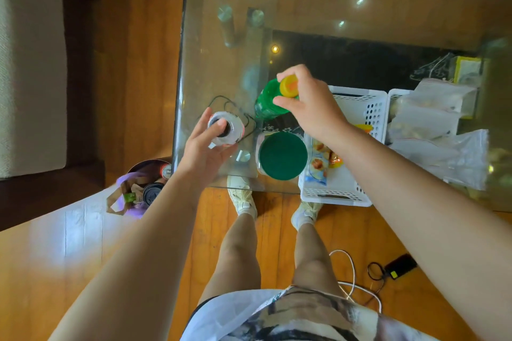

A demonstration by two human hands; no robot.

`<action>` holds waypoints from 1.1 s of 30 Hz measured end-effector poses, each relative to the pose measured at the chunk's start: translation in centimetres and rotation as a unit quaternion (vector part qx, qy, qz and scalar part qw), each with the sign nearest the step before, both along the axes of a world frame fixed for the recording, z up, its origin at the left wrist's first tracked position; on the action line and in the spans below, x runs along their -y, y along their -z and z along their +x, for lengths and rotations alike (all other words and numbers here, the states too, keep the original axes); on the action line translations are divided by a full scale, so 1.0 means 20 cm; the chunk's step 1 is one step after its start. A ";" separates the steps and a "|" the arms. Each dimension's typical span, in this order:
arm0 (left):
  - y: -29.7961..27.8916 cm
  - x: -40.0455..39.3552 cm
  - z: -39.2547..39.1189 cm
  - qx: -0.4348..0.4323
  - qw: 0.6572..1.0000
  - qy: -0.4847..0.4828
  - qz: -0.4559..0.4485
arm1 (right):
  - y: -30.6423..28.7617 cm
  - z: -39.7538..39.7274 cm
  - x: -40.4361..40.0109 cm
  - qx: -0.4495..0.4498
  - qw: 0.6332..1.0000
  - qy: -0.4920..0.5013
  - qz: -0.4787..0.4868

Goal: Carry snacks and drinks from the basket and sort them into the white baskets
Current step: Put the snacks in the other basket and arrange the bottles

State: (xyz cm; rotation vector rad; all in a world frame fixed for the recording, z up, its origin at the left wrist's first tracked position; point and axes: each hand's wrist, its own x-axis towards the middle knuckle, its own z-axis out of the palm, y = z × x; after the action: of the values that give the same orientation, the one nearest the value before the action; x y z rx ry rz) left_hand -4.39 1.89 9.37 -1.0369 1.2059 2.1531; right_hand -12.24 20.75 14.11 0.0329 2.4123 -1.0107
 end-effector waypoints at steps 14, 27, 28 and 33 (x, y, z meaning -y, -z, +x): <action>0.04 -0.25 -0.26 0.005 0.997 0.079 -0.021 | 0.00 0.14 -0.17 -0.045 0.997 0.024 0.055; 0.05 -0.32 -0.29 0.009 0.994 0.107 -0.013 | 0.01 0.13 -0.20 -0.052 0.995 -0.014 0.089; 0.05 -0.32 -0.29 0.009 0.994 0.106 -0.010 | 0.01 0.13 -0.20 -0.053 0.994 -0.015 0.092; 0.04 -0.31 -0.29 0.005 0.994 0.106 -0.002 | 0.02 0.14 -0.20 -0.065 0.993 -0.011 0.099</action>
State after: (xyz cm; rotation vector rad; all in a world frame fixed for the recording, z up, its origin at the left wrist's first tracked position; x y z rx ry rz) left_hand -10.29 8.14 8.53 -0.8773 1.2566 1.9792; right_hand -9.40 24.68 13.80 0.0109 2.6180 -0.7828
